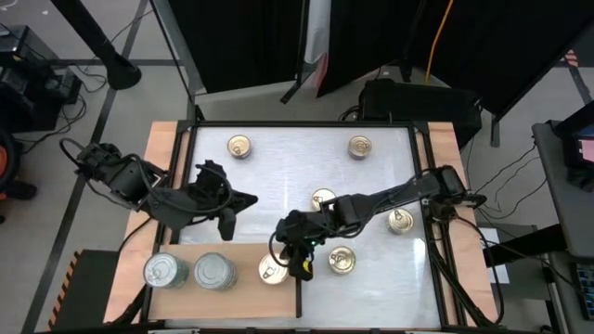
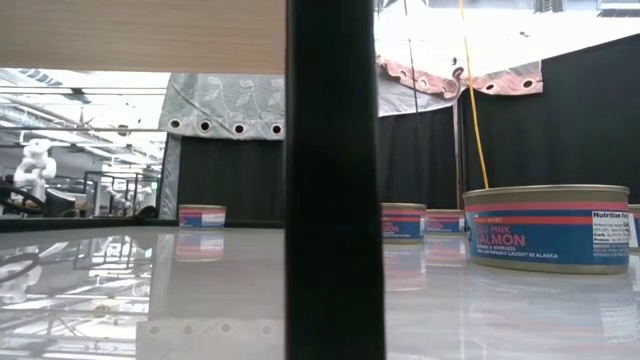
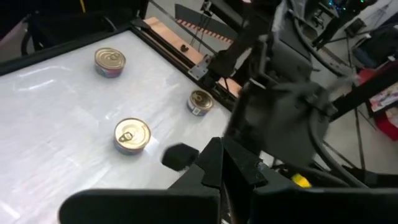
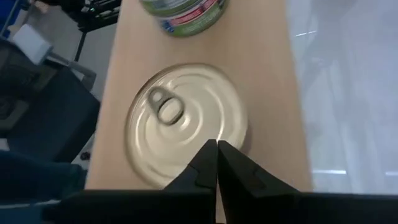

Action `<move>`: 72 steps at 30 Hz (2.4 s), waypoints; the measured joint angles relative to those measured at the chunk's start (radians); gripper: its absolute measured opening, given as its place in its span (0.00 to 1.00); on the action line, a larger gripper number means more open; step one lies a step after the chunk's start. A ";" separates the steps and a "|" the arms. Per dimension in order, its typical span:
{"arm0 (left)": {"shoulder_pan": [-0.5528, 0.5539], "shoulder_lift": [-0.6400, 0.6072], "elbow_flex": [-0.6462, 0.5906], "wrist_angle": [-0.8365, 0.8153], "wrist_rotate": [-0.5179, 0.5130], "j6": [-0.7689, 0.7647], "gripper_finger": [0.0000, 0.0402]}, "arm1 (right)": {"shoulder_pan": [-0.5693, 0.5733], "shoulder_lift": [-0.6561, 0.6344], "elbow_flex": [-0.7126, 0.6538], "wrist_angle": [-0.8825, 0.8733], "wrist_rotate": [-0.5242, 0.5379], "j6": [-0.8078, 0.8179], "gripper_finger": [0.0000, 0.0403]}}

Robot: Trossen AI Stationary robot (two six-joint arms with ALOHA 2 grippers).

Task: Stack canned seafood by type on shelf
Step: Put the blue pink tuna can on the shelf, then stack the blue pink tuna can on top of the blue pink tuna can on the shelf

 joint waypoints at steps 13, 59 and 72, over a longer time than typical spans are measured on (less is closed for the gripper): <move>0.088 -0.001 0.000 -0.022 0.000 0.019 0.01 | 0.031 -0.039 0.006 0.021 -0.020 0.055 0.00; 1.288 0.107 -0.322 -0.433 0.757 0.605 0.16 | -0.416 -0.362 0.023 -0.523 0.244 0.258 0.00; 1.236 0.103 -0.600 -0.090 0.690 0.393 0.16 | -0.457 -0.318 -0.057 -0.488 0.155 0.174 0.00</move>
